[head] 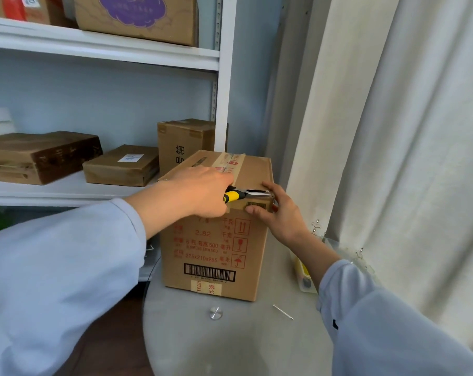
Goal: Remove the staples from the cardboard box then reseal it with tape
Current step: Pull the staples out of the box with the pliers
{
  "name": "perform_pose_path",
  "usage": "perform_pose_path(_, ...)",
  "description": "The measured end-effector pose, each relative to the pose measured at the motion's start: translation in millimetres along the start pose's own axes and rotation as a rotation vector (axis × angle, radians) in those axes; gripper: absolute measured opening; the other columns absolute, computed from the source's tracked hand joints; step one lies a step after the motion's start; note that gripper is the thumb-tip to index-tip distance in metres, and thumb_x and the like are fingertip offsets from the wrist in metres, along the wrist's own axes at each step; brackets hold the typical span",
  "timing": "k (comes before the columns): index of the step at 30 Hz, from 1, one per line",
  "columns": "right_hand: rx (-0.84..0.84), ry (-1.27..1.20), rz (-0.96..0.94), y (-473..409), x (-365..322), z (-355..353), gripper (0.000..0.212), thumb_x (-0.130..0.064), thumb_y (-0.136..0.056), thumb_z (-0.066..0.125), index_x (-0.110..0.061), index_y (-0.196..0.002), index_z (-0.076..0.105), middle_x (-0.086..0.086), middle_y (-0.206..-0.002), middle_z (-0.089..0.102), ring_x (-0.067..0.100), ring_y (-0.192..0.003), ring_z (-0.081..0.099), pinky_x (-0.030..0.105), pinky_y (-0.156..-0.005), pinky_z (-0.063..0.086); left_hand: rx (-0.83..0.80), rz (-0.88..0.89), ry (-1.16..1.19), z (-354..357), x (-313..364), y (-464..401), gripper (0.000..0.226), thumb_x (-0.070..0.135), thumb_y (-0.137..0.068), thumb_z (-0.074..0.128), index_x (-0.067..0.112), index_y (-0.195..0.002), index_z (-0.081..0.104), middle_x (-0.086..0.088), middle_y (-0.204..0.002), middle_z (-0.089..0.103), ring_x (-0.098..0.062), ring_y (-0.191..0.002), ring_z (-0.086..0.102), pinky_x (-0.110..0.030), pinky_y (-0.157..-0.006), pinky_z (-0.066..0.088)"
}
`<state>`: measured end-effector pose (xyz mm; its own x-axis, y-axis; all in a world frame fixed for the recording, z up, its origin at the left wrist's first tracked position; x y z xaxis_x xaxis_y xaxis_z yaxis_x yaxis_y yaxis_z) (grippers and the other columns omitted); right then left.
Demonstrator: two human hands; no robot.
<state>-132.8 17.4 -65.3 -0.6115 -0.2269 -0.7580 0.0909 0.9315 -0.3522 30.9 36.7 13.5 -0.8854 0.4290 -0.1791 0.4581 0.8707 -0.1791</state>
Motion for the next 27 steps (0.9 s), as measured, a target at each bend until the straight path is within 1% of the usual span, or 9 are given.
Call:
perform_pose_path(2, 0.003, 0.004, -0.006, 0, 0, 0, 0.072, -0.047, -0.079, 0.071, -0.033, -0.141, 0.036, -0.004, -0.133, 0.054, 0.022, -0.122, 0.052, 0.041, -0.096, 0.049, -0.015, 0.061, -0.013, 1, -4, -3, 0.031, 0.039, -0.091, 0.053, 0.027, -0.119, 0.047, -0.002, -0.119, 0.053, -0.019, -0.092, 0.053, -0.033, -0.072, 0.049)
perform_pose_path(5, 0.001, 0.007, -0.01, 0, 1, 0, 0.073, -0.048, -0.079, 0.07, -0.033, -0.141, 0.035, -0.004, -0.133, 0.055, 0.022, -0.122, 0.053, 0.043, -0.096, 0.05, 0.005, 0.133, -0.061, 0, -7, -5, 0.034, 0.045, -0.093, 0.05, 0.029, -0.122, 0.045, 0.001, -0.117, 0.055, -0.017, -0.093, 0.054, -0.035, -0.076, 0.051)
perform_pose_path(12, 0.002, 0.017, -0.011, 0, 2, 0, 0.073, -0.05, -0.079, 0.069, -0.033, -0.141, 0.034, -0.004, -0.134, 0.054, 0.023, -0.123, 0.052, 0.045, -0.096, 0.05, 0.046, 0.146, -0.096, 6, -7, -5, 0.032, 0.046, -0.094, 0.047, 0.032, -0.123, 0.043, 0.0, -0.121, 0.058, -0.018, -0.091, 0.054, -0.031, -0.069, 0.047)
perform_pose_path(16, -0.002, 0.018, -0.01, 0, 2, 0, 0.073, -0.049, -0.08, 0.069, -0.032, -0.142, 0.033, -0.002, -0.136, 0.053, 0.024, -0.125, 0.051, 0.045, -0.097, 0.049, 0.071, 0.087, -0.076, 8, -4, 1, 0.03, 0.043, -0.094, 0.046, 0.031, -0.121, 0.043, -0.002, -0.119, 0.058, -0.018, -0.084, 0.049, -0.031, -0.064, 0.043)
perform_pose_path(20, 0.015, 0.017, -0.004, -1, 3, 0, 0.07, -0.048, -0.079, 0.07, -0.035, -0.139, 0.036, -0.004, -0.132, 0.056, 0.024, -0.122, 0.053, 0.047, -0.097, 0.049, 0.145, -0.018, -0.04, 19, 8, 13, 0.034, 0.041, -0.094, 0.046, 0.026, -0.125, 0.041, -0.004, -0.12, 0.058, -0.02, -0.086, 0.054, -0.031, -0.063, 0.045)
perform_pose_path(23, 0.017, 0.013, 0.0, 0, 2, 0, 0.067, -0.045, -0.081, 0.07, -0.035, -0.138, 0.037, -0.003, -0.131, 0.057, 0.024, -0.121, 0.054, 0.045, -0.097, 0.049, 0.22, -0.097, 0.001, 24, 20, 22, 0.033, 0.035, -0.095, 0.047, 0.023, -0.124, 0.04, -0.005, -0.115, 0.061, -0.023, -0.091, 0.059, -0.031, -0.062, 0.041)
perform_pose_path(25, 0.015, 0.014, 0.003, 0, 1, 0, 0.066, -0.045, -0.081, 0.069, -0.034, -0.138, 0.037, -0.002, -0.131, 0.057, 0.025, -0.122, 0.053, 0.046, -0.098, 0.048, 0.227, -0.122, 0.015, 26, 24, 25, 0.032, 0.035, -0.095, 0.046, 0.021, -0.123, 0.039, -0.005, -0.111, 0.061, -0.023, -0.093, 0.059, -0.031, -0.062, 0.039)
perform_pose_path(27, 0.011, 0.013, 0.011, 0, 1, 0, 0.067, -0.046, -0.08, 0.07, -0.036, -0.138, 0.037, -0.001, -0.131, 0.056, 0.025, -0.122, 0.053, 0.047, -0.098, 0.048, 0.205, -0.116, 0.012, 25, 23, 25, 0.036, 0.04, -0.095, 0.046, 0.021, -0.124, 0.04, -0.005, -0.112, 0.06, -0.023, -0.094, 0.059, -0.031, -0.062, 0.04)
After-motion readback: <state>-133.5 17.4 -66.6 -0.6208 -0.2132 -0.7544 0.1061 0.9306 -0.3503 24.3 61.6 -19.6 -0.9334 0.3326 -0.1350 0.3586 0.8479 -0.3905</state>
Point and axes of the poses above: each hand's wrist, its own y-axis away from the middle knuckle, its own z-axis out of the palm, x = y × z, the point moved 5 cm from there along -y, towards the middle knuckle
